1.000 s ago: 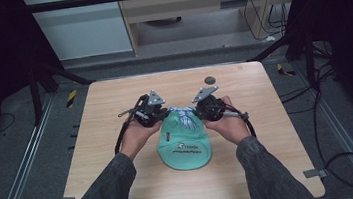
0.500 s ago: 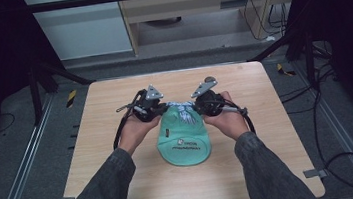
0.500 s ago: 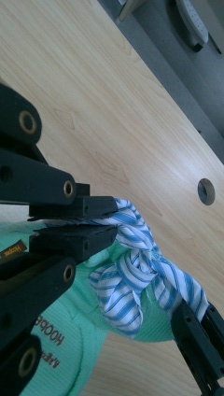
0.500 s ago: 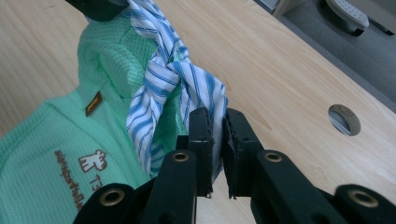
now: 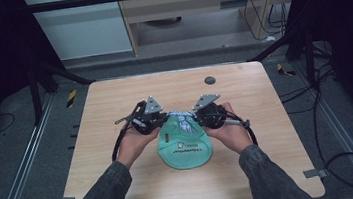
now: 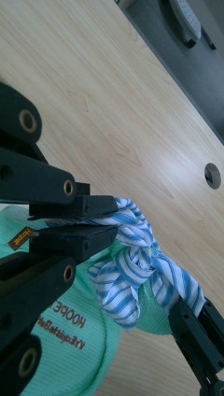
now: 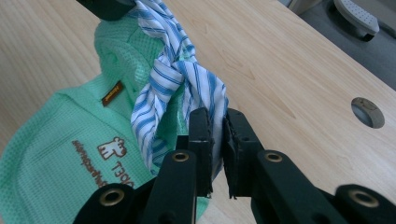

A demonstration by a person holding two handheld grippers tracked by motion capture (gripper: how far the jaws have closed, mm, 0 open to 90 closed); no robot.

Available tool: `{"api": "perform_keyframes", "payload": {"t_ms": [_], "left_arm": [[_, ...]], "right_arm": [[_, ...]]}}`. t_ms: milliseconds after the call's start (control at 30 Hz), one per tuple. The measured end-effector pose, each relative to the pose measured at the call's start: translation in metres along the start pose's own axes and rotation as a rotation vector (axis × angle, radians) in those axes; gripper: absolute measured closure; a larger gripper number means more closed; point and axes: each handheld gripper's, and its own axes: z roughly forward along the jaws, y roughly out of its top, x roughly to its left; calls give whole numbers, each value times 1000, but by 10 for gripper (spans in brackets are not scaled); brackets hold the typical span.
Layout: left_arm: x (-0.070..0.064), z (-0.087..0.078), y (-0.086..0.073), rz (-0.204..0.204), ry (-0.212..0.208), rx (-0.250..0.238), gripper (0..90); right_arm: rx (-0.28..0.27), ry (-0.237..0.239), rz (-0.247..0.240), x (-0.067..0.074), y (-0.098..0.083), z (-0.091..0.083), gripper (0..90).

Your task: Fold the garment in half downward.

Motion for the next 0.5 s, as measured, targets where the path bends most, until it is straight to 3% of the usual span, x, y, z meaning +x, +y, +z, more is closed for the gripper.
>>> {"api": "perform_keyframes", "payload": {"t_ms": [500], "left_arm": [[-16,-11,-20,-20,-26,9,844]], "right_arm": [[3,32,-32,20,-12,-6,819]]}}
